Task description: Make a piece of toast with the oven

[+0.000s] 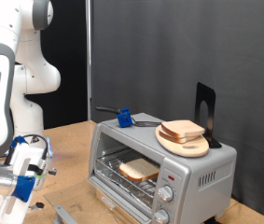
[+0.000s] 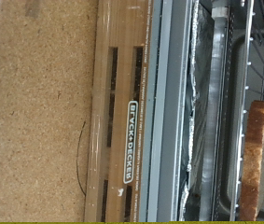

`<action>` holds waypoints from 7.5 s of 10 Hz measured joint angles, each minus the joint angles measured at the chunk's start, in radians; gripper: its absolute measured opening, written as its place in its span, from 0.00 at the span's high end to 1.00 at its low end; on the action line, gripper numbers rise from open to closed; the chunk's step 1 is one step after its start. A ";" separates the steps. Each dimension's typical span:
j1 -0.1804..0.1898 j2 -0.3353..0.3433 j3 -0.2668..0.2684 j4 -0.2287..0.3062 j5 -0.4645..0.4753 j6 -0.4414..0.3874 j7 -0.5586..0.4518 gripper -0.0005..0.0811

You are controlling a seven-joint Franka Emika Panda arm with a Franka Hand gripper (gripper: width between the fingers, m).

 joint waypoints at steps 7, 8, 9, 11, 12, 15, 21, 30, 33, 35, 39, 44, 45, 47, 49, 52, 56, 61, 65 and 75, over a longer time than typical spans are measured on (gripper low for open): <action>0.007 0.042 0.035 -0.009 0.037 0.059 -0.001 0.16; 0.010 0.043 0.041 -0.019 0.036 0.070 -0.002 0.16; 0.012 0.043 0.047 -0.029 0.036 0.079 -0.003 0.16; 0.015 0.043 0.058 -0.046 0.035 0.081 -0.008 0.16; 0.015 0.042 0.061 -0.052 0.033 0.080 -0.010 0.16; 0.015 0.036 0.061 -0.059 0.029 0.053 -0.011 0.16; 0.005 -0.013 0.042 -0.056 0.014 -0.059 -0.003 0.16; 0.011 -0.206 0.046 -0.123 -0.008 -0.218 0.041 0.16; 0.021 -0.295 0.068 -0.178 0.014 -0.226 0.063 0.16; 0.036 -0.347 0.094 -0.217 0.055 -0.187 0.076 0.16; 0.067 -0.409 0.146 -0.268 0.125 -0.138 0.136 0.16; 0.084 -0.435 0.184 -0.278 0.178 -0.112 0.159 0.16; 0.084 -0.437 0.185 -0.280 0.178 -0.112 0.166 0.16; 0.083 -0.444 0.185 -0.280 0.167 -0.118 0.190 0.16; 0.073 -0.447 0.177 -0.280 0.125 -0.119 0.210 0.16; 0.039 -0.441 0.145 -0.279 0.040 -0.114 0.211 0.16; -0.014 -0.430 0.084 -0.220 0.074 -0.167 0.223 0.16; -0.021 -0.427 0.075 -0.191 0.147 -0.223 0.254 0.16; -0.023 -0.428 0.064 -0.097 0.273 -0.291 0.314 0.16; -0.003 -0.312 0.116 0.031 0.367 -0.196 0.366 0.16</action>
